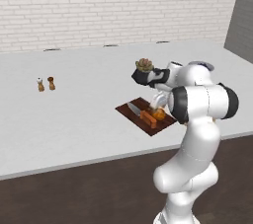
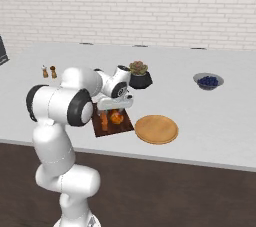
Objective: Pick up the knife from the drawer and place it on the cutting board. Then place the meat from the plate to the cutting board.
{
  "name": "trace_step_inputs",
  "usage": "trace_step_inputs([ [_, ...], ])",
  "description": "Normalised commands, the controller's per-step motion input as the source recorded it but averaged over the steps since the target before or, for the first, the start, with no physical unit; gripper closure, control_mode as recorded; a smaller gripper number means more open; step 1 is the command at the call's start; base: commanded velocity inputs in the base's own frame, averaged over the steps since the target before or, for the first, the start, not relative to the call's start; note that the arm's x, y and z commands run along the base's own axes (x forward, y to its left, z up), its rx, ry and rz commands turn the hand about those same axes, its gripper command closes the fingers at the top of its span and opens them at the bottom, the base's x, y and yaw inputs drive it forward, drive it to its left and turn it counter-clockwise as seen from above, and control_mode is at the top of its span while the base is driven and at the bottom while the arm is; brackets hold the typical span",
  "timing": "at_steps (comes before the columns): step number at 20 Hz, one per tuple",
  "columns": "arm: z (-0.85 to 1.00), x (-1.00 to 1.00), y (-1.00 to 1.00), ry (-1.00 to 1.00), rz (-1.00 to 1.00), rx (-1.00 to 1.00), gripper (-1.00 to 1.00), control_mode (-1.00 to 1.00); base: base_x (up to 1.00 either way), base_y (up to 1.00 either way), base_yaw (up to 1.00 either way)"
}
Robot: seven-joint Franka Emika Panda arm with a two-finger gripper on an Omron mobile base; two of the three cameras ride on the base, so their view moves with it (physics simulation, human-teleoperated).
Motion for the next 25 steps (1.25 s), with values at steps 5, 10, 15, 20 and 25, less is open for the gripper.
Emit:
trace_step_inputs([
  [5, 0.79, -0.51, -0.01, -0.20, 0.04, 0.00, -1.00, -1.00, 0.00, 0.00, 0.00],
  [10, 1.00, -0.93, -0.04, -0.31, 0.00, -0.01, -1.00, -1.00, 0.00, 0.00, 0.00],
  [15, 0.67, -1.00, -0.17, -0.27, 0.00, -0.04, -1.00, -1.00, 0.00, 0.00, 0.00],
  [20, 0.25, -1.00, -0.35, -0.19, -0.02, 0.00, -1.00, -1.00, 0.00, 0.00, 0.00],
  [25, 0.08, -1.00, -0.54, -0.10, -0.12, 0.00, -1.00, -1.00, 0.00, 0.00, 0.00],
])
